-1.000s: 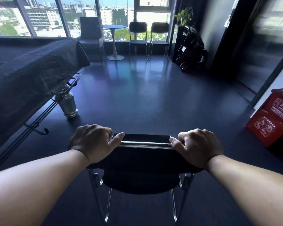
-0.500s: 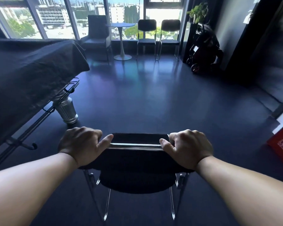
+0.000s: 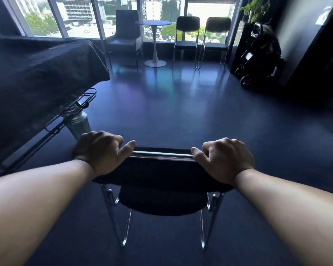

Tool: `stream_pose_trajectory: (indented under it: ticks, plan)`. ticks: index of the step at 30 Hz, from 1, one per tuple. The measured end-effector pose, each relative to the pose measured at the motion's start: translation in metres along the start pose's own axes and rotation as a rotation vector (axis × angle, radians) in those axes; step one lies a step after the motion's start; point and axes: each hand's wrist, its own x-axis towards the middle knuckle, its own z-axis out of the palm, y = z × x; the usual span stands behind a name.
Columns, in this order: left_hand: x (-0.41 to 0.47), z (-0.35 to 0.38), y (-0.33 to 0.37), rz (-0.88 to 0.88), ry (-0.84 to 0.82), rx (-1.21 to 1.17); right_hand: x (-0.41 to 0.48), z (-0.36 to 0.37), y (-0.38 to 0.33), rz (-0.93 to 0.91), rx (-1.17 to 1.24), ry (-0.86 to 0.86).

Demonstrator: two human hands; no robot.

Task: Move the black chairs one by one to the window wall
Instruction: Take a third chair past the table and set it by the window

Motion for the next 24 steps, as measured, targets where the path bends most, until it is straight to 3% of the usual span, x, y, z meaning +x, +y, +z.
stream_pose_trajectory:
  ticks: [24]
  plan:
    - [0.266,0.119,-0.075,-0.092,0.006,-0.054,0.304,0.073,0.090,-0.073,-0.042,-0.088]
